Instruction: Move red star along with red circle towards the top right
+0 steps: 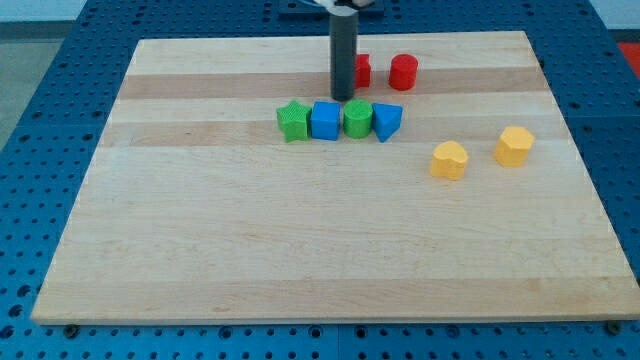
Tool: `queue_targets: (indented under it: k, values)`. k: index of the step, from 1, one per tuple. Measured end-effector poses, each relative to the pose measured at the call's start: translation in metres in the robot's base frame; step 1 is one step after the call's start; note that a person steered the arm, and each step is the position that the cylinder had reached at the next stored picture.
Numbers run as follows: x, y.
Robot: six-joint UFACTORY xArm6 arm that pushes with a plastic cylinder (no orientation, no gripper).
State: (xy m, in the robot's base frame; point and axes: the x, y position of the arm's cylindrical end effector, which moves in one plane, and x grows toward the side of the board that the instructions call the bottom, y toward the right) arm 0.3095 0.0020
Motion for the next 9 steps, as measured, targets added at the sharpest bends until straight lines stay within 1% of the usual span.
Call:
queue_targets:
  k: [1,2,3,6,9]
  values:
    - [-0.026,-0.014]
    - [-0.037,-0.017]
    - [-0.035,-0.005]
    - [-0.026,0.074]
    - [-0.007,0.119]
